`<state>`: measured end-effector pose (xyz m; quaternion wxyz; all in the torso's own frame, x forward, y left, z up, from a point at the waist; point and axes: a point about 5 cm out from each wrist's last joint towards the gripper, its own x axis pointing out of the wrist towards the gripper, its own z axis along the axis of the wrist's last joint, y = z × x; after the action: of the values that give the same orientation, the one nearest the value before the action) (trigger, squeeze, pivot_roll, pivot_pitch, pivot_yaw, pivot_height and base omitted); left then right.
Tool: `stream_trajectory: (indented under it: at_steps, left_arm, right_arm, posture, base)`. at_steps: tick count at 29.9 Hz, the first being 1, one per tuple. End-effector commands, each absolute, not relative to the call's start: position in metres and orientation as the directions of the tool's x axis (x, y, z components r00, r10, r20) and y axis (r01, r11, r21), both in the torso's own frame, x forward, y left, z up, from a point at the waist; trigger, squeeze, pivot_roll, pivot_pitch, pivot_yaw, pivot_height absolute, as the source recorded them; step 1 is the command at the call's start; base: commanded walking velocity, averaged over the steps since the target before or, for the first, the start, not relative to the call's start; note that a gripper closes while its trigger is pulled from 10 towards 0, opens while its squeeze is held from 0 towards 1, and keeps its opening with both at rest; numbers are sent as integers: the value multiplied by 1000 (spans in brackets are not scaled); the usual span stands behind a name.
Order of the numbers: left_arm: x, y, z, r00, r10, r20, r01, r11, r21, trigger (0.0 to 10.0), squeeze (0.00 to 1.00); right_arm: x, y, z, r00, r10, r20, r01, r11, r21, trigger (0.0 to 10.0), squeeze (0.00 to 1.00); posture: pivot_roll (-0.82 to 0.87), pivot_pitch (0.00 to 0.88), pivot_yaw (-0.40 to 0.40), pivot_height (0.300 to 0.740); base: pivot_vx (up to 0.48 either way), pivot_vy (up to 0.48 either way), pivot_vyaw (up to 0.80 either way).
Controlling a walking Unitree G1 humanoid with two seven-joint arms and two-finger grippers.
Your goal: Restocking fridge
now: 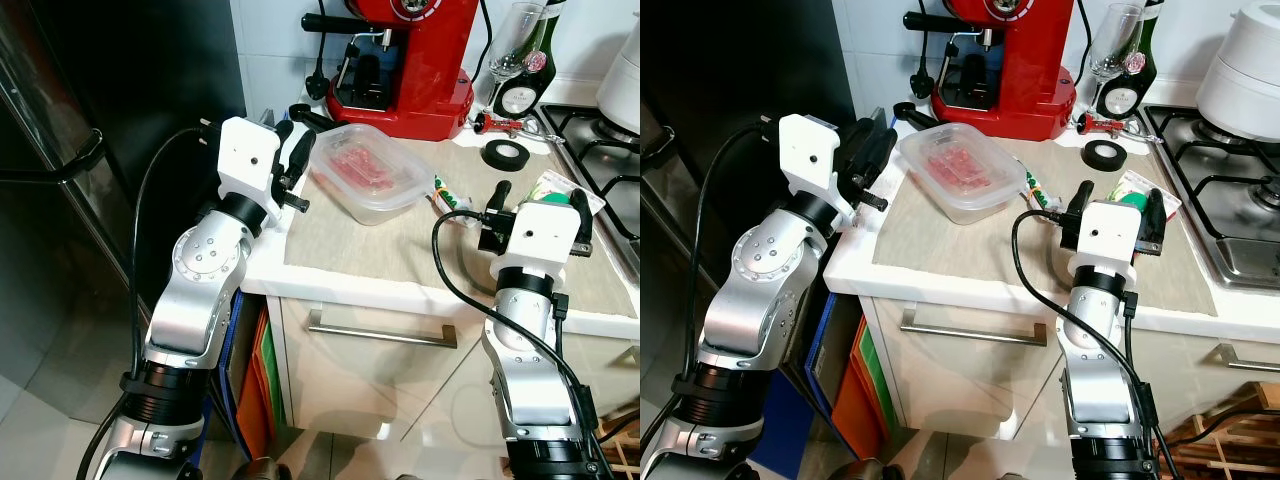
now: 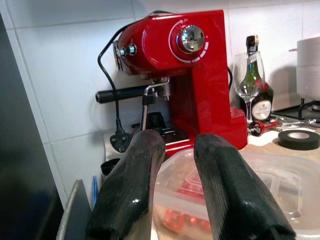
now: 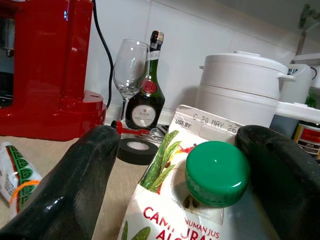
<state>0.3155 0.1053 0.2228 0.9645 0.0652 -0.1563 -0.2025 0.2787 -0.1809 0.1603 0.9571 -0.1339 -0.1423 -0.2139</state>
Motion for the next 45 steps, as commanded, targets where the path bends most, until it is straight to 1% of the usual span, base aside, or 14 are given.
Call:
stream_trajectory:
  at_steps: [1, 2, 3, 9, 17, 26, 30, 36, 45]
  left_arm:
    - [318, 106, 228, 865, -412, 287, 363, 908, 209, 10000, 0]
    - [318, 106, 228, 865, -412, 287, 363, 908, 209, 10000, 0]
    - [318, 106, 229, 864, -413, 289, 362, 907, 213, 10000, 0]
    - [319, 108, 229, 865, -409, 292, 355, 909, 220, 10000, 0]
    - [319, 107, 229, 865, -407, 293, 353, 909, 221, 10000, 0]
    - [319, 107, 229, 865, -407, 293, 353, 909, 221, 10000, 0]
    - [322, 104, 230, 868, -395, 301, 344, 915, 209, 10000, 0]
    - [322, 105, 230, 868, -394, 303, 343, 916, 210, 10000, 0]
    - [322, 105, 230, 868, -389, 308, 337, 918, 210, 10000, 0]
  right_arm:
    - [280, -188, 152, 867, -415, 276, 470, 866, -173, 10000, 0]
    - [280, -188, 152, 867, -415, 276, 470, 866, -173, 10000, 0]
    - [281, -189, 149, 870, -425, 249, 467, 874, -138, 0, 0]
    - [284, -185, 153, 885, -402, 234, 431, 898, -87, 0, 0]
    - [286, -177, 161, 896, -351, 271, 388, 917, -96, 0, 0]
    - [286, -177, 161, 896, -351, 271, 388, 917, -96, 0, 0]
    - [289, -177, 158, 917, -313, 246, 348, 931, -112, 0, 0]
    - [290, -177, 152, 927, -316, 203, 339, 936, -90, 0, 0]
    - [294, -175, 161, 930, -280, 237, 308, 947, -93, 0, 0]
  posture:
    - [116, 0, 32, 730]
    - [116, 0, 32, 730]
    - [116, 0, 30, 730]
    - [124, 0, 22, 730]
    - [116, 0, 15, 730]
    - [116, 0, 15, 730]
    - [100, 0, 5, 730]
    - [104, 0, 4, 730]
    - [100, 0, 0, 730]
  base:
    - [0, 0, 0]
    - [0, 0, 0]
    - [0, 0, 0]
    - [0, 0, 0]
    - [0, 0, 0]
    - [0, 0, 0]
    - [0, 0, 0]
    - [0, 0, 0]
    - [0, 0, 0]
